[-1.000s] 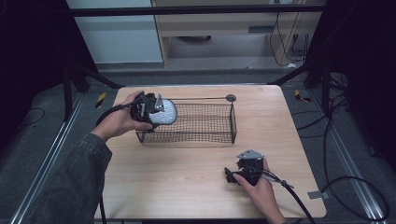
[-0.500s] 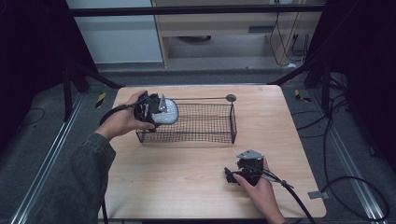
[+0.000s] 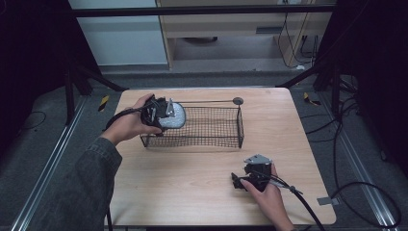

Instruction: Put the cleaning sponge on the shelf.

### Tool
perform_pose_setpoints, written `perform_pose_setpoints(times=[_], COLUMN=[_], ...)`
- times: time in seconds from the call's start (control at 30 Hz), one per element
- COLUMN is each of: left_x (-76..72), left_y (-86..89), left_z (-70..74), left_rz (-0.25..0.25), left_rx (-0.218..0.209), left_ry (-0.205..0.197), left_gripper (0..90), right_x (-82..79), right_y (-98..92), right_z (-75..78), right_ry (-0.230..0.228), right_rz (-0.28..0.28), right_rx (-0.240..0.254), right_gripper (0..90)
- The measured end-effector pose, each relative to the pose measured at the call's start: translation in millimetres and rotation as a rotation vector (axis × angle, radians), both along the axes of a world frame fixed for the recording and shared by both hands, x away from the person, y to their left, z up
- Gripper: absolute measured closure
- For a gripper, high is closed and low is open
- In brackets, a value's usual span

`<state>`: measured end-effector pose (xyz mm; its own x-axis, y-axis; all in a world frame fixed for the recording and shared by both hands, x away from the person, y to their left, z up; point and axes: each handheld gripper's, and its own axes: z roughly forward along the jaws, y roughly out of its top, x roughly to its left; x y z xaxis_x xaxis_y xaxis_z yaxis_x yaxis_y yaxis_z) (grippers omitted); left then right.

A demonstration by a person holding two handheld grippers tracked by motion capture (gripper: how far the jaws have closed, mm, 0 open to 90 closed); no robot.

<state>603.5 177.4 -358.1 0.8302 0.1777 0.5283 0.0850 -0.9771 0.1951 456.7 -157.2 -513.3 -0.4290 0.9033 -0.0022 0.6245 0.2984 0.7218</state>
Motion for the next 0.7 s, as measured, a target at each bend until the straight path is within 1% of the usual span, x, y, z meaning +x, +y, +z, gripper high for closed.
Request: perform_pose_setpoints(times=[0.17,0.2,0.7], left_x=[0.8,1.7,6.2], left_y=[-1.2,-1.3,-2.7], left_z=[-2.5,-3.9,-10.3], left_rz=[-0.005,-0.004,-0.005], left_rx=[-0.001,0.003,-0.004], left_ry=[0.003,0.009,0.030], left_gripper=[10.1,10.1,10.1], right_x=[0.0,0.0,-0.2], right_y=[0.0,-0.1,-0.3], right_z=[0.0,0.0,-0.1], right_ry=[0.000,-0.001,-0.001], right_rz=[0.000,0.001,0.004], right_rx=[0.000,0.000,-0.003], right_gripper=[0.4,0.4,0.4])
